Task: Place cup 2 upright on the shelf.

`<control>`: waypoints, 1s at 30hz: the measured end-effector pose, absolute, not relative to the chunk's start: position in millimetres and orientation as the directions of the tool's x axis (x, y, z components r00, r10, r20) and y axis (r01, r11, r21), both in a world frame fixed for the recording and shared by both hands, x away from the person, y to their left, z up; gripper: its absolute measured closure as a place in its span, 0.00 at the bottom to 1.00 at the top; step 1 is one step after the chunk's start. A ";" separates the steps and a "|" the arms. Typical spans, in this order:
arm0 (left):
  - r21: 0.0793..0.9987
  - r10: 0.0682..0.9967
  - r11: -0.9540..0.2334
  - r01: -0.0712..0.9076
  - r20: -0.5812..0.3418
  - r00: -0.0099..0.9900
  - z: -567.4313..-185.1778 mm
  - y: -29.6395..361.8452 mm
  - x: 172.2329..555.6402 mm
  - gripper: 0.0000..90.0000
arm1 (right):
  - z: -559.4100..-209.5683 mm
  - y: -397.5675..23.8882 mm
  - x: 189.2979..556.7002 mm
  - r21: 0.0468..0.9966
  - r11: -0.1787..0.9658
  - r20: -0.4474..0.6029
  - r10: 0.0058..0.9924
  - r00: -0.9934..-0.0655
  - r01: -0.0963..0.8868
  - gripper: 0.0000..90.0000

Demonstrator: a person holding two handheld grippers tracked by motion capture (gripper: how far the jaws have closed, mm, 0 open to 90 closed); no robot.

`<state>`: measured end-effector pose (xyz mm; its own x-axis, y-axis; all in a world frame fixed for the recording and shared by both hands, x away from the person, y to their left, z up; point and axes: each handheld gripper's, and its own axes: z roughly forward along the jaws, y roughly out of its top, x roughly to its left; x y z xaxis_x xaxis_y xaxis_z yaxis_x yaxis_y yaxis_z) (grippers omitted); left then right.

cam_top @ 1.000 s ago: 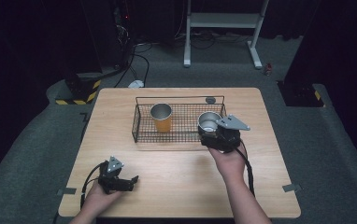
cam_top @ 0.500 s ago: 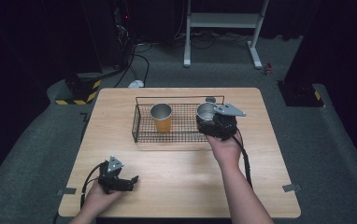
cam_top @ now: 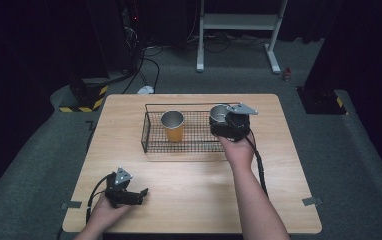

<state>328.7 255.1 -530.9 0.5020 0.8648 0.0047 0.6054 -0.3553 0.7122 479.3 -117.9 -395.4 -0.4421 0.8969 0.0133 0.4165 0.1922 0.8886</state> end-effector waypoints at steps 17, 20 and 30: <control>0.712 0.864 -0.355 0.606 0.004 0.503 -530.9 255.2 328.6 0.00 | -383.6 -97.8 502.1 0.879 0.221 -0.019 0.902 -0.431 0.422 0.19; 0.712 0.865 -0.353 0.607 0.001 0.502 -531.0 255.2 328.3 0.00 | -386.9 -95.3 504.1 0.874 0.221 -0.016 0.903 -0.429 0.433 0.19; 0.713 0.863 -0.356 0.605 0.003 0.505 -530.9 255.6 328.2 0.01 | -410.4 -92.4 511.6 0.843 0.235 -0.015 0.909 -0.416 0.483 0.19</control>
